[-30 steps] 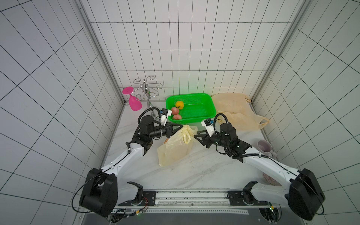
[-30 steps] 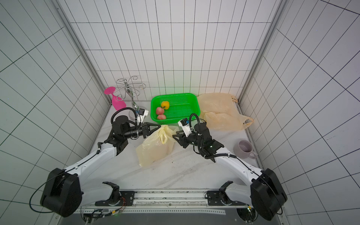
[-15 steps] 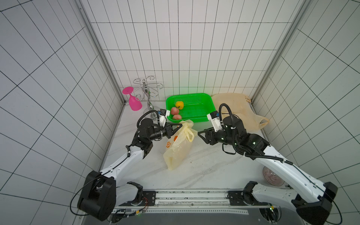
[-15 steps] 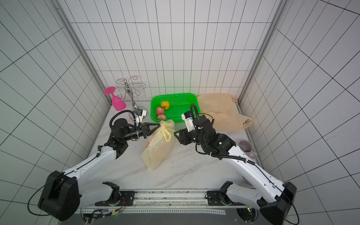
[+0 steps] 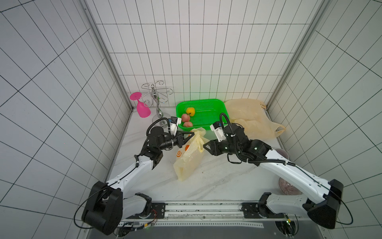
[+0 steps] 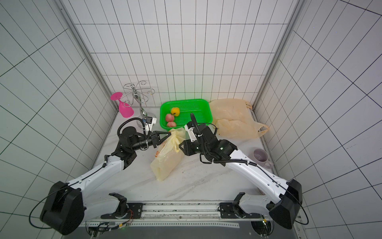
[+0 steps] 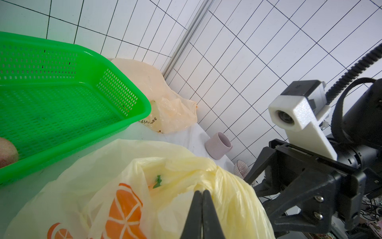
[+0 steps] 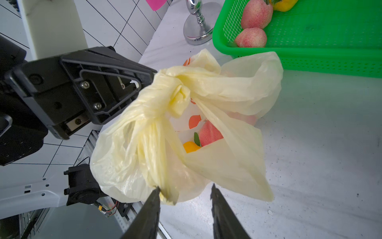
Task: Place the peach into a plastic bag & tie a knot
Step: Tie the plastic bag at the center of the board.
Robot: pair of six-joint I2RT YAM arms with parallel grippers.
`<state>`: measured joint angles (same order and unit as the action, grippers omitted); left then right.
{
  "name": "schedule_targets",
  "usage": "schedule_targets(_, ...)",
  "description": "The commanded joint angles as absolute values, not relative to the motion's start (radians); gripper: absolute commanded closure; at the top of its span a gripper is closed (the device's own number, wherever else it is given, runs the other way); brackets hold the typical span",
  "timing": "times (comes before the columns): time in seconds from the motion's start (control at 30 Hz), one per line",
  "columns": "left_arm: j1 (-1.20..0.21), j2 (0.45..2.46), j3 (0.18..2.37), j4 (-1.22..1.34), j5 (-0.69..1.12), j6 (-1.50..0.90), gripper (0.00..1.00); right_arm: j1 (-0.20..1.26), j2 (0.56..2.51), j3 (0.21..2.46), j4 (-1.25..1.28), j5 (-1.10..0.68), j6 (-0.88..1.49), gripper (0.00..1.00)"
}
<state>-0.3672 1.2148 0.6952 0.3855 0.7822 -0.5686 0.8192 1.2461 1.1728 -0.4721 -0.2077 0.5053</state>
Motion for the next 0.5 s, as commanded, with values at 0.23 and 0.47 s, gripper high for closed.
schedule_targets(0.23, -0.373, 1.196, 0.692, 0.398, 0.771, -0.561, 1.0, 0.845, 1.243, 1.312, -0.474, -0.218, 0.514, 0.53)
schedule_targets(0.47, -0.373, 1.188, 0.699, 0.394, 0.777, -0.567, 1.0, 0.856, 1.281, 1.269, -0.456, -0.174, 0.518, 0.75)
